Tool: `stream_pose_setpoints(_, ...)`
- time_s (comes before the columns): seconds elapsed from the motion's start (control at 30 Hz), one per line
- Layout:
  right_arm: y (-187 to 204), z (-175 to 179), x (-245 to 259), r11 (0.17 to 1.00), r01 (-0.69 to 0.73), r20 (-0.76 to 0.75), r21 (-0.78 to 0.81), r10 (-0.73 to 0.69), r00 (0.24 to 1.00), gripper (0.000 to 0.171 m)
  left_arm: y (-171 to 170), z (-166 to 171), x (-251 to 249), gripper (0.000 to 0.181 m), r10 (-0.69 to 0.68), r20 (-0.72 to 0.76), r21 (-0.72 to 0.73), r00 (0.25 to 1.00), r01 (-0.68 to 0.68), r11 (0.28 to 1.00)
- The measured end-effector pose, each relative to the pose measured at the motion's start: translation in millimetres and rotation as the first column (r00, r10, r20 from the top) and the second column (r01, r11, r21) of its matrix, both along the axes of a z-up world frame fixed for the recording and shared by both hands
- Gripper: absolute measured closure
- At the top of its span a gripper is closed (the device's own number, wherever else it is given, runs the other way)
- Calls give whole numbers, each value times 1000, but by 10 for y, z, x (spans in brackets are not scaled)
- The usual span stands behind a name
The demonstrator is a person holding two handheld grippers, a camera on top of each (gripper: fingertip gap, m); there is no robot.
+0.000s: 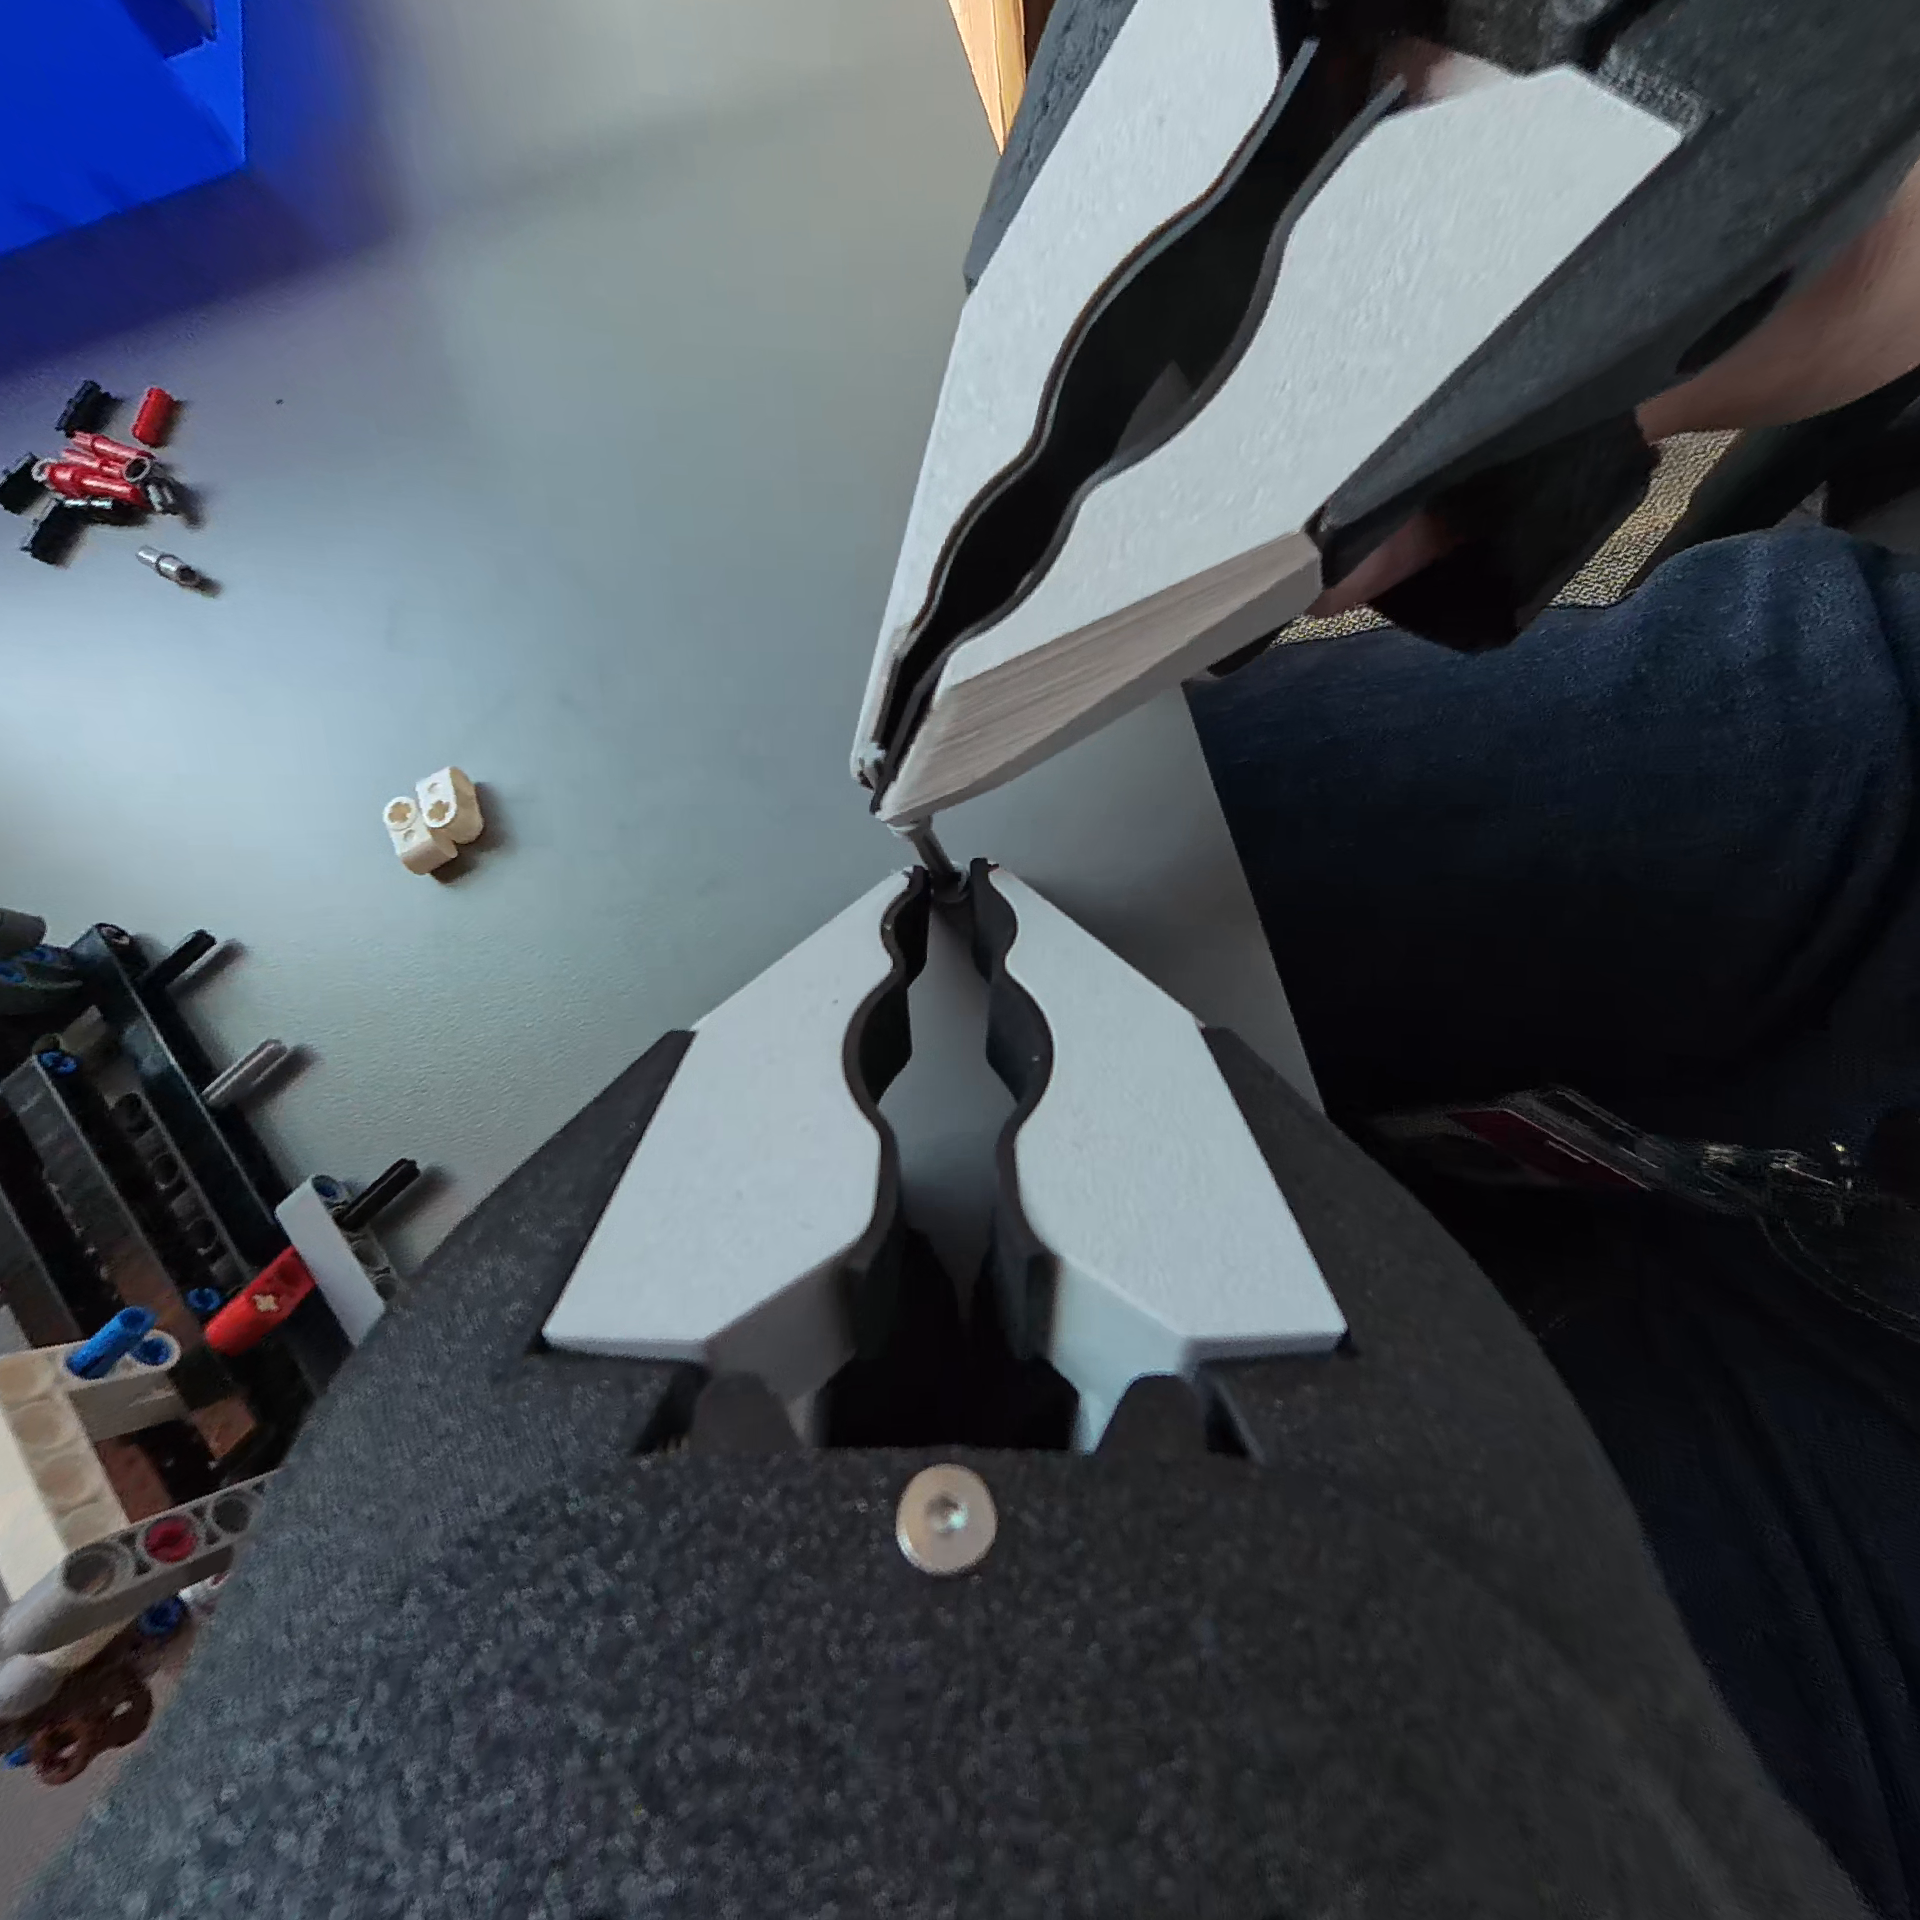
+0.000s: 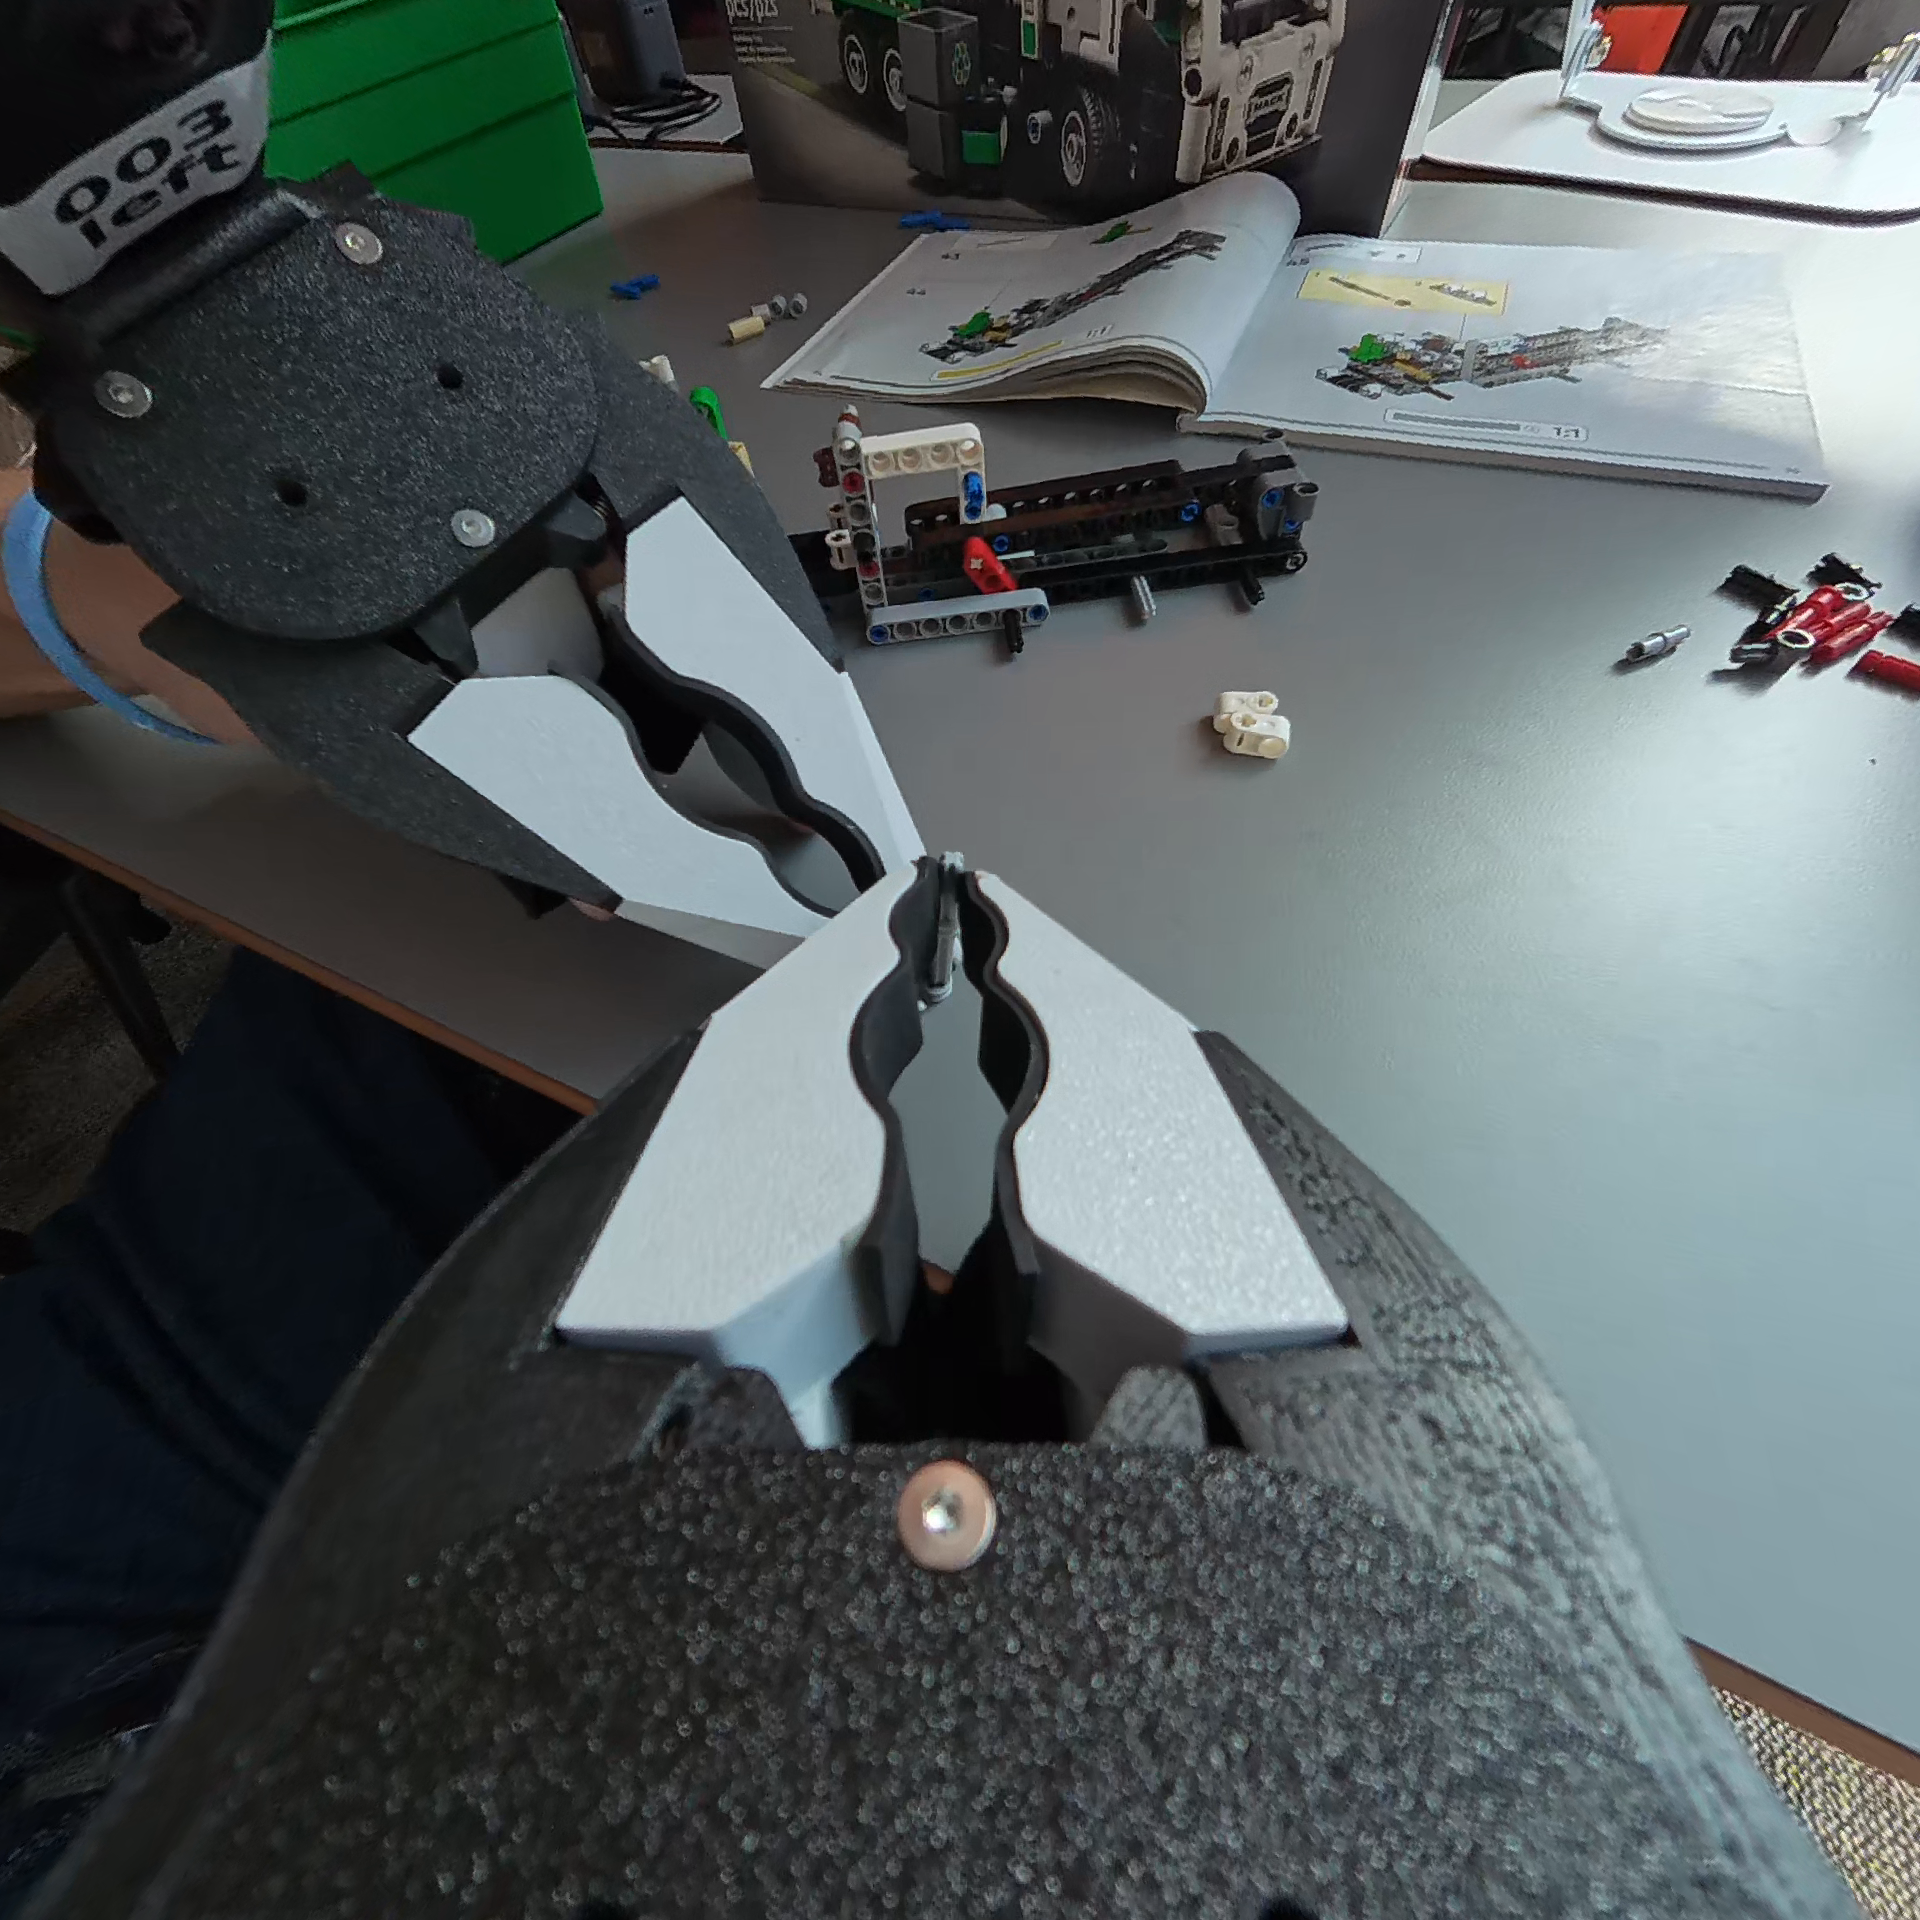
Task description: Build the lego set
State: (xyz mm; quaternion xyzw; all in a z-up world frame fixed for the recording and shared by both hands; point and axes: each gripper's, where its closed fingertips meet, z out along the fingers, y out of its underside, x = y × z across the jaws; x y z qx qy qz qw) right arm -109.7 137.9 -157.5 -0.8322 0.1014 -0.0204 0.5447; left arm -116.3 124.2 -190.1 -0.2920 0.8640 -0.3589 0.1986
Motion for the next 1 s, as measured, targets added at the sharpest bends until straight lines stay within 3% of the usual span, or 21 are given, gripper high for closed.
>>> stream_pose_setpoints(0.03, 3, 0, -6, 1000, -1, -4, -1, 1, 1000, 169, 0, 0, 1, 175, 3, 1, 0, 1000, -3, 1000)
stream_pose_setpoints(0.47, -12, -46, -55, 998, -48, 148, -34, 52, 988, 169, -2, -2, 3, 175, 14, -19, -17, 1000, -14, 1000)
stream_pose_setpoints(0.8, 1, -57, -49, 997, -58, 171, -53, 66, 983, 169, 0, -4, 2, 175, 13, -30, -26, 999, -14, 1000)
stream_pose_setpoints(1.0, -38, 143, 57, 993, -40, -46, 110, 45, 998, 168, 35, 139, -21, 159, 18, 5, -112, 1000, -18, 994)
